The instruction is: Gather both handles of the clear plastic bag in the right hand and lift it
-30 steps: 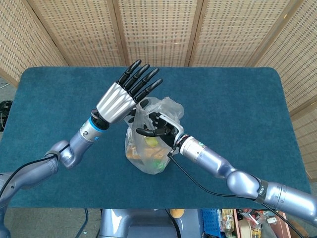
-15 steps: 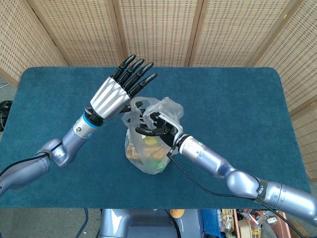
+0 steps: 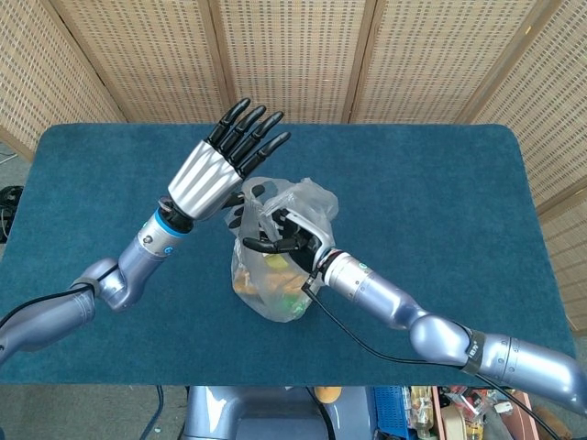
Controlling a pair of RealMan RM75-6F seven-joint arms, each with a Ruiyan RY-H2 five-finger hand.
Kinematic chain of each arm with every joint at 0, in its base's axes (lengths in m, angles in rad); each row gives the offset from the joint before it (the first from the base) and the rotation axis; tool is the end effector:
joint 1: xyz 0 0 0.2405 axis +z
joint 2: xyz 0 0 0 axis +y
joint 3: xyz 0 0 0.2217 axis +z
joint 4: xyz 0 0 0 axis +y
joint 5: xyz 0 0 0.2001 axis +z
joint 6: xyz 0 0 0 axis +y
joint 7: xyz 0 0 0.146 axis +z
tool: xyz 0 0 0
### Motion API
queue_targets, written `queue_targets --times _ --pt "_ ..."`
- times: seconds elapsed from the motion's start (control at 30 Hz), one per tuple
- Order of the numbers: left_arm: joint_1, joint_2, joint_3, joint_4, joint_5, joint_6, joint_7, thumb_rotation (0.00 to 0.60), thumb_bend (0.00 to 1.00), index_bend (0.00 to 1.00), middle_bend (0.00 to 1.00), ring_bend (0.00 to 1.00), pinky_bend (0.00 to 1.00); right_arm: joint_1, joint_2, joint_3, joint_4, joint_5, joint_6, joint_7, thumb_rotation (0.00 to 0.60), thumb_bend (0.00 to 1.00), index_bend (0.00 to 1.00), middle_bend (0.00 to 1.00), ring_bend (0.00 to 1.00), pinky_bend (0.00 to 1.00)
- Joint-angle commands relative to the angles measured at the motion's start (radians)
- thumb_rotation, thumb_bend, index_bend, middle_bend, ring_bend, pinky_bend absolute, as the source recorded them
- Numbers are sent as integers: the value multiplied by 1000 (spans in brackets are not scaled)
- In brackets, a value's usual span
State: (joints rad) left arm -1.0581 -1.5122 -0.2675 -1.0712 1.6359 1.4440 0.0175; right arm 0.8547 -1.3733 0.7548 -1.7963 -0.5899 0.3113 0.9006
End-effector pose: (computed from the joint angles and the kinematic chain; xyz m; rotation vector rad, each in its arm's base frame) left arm 0.0066 0.3783 0.1082 -1.6815 0.0591 -1.6317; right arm 0.0420 -0.3330 0.0510 -0.7610 2.4217 -1.2205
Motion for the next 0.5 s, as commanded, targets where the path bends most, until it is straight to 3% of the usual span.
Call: queue_targets --times 0.03,0.5 --pt "-8 -10 -3 4 -4 -11 6 600 99 0 0 0 36 3 -1 -1 -1 2 1 -1 600 281 318 352 95 140" --pt "-64 -68 -41 -20 -41 -76 63 600 108 0 0 0 44 18 -14 -15 9 6 -5 -3 600 283 318 352 98 140"
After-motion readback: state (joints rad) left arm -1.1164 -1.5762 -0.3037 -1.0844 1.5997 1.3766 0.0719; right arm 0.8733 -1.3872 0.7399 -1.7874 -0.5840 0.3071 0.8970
